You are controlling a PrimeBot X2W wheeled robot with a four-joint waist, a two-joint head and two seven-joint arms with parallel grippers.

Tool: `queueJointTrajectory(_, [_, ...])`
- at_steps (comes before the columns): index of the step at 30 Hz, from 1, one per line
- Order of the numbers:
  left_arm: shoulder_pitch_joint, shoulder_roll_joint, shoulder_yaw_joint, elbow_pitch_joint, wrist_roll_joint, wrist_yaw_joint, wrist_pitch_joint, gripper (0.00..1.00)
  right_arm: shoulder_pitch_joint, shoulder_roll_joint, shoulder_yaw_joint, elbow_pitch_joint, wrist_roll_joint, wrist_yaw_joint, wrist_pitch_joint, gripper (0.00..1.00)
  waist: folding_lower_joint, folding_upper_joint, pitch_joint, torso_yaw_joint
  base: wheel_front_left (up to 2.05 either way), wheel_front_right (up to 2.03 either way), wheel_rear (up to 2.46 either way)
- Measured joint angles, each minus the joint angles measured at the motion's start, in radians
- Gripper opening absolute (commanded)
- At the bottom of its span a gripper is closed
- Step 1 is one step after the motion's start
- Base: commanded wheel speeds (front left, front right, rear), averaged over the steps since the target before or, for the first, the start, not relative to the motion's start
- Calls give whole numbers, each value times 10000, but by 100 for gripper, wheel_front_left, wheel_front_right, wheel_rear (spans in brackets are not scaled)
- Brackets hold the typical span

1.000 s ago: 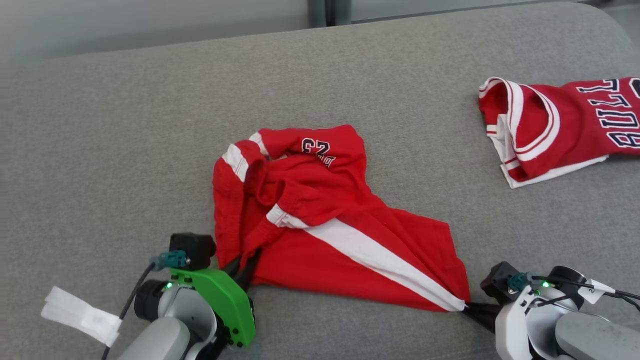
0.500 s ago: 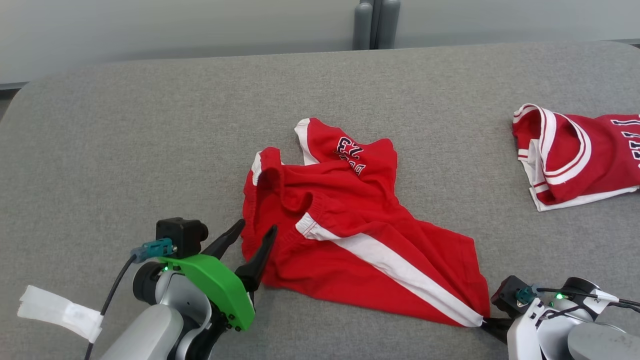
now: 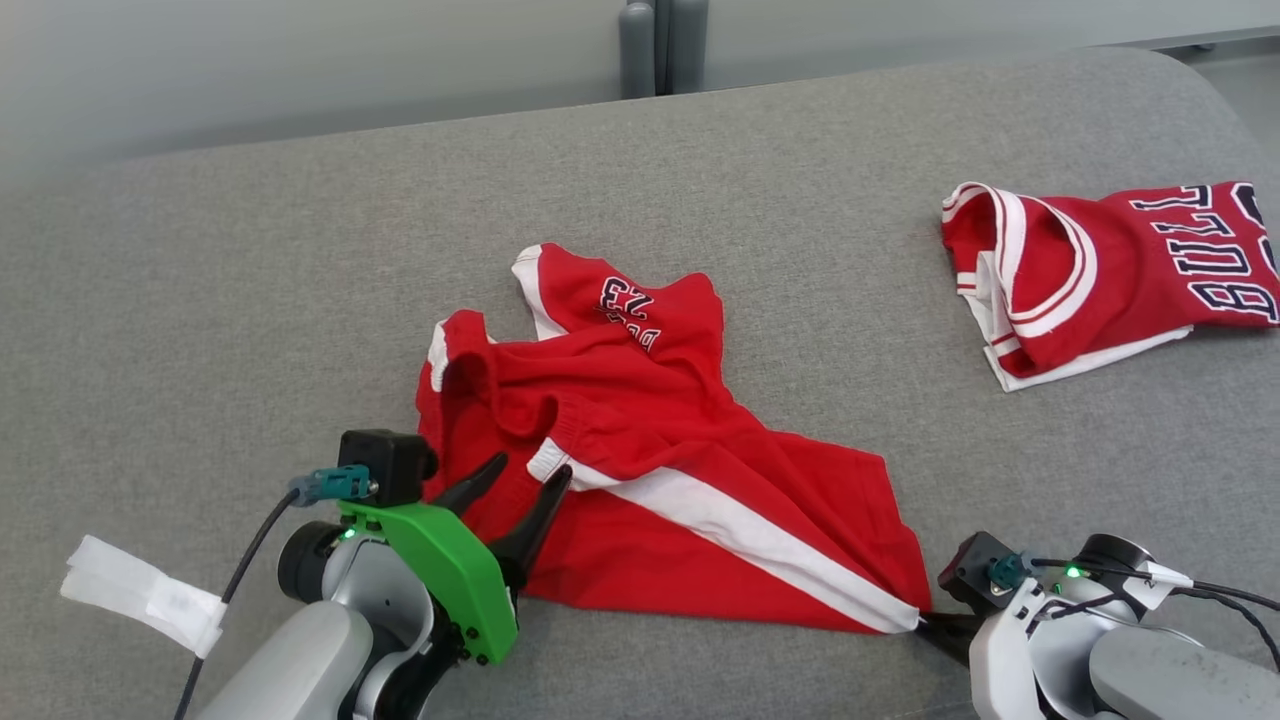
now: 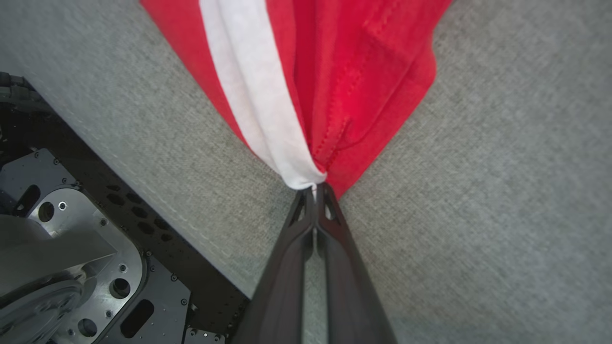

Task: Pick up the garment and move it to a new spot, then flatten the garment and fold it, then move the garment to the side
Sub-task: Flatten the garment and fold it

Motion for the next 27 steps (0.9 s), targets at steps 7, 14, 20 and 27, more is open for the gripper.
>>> queueJointTrajectory(7, [-363,35,-40,249,52,61,245,100,-19,146,-92,-15,0,-54,-50,0,0,0,105,-260,0,0,0])
queueJointTrajectory(14, [-498,38,-286,385,104,81,589,39,-22,199,-144,-15,2,-58,-92,0,0,0,182,-347,0,0,0])
queueJointTrajectory(20, [-525,79,-286,470,100,81,775,0,-25,228,-182,-8,6,-69,-148,2,0,0,224,-389,0,0,0])
queueJointTrajectory(27, [-571,146,146,86,-38,190,669,0,-285,343,-1060,-121,272,-1028,-711,100,0,0,263,-453,0,0,0])
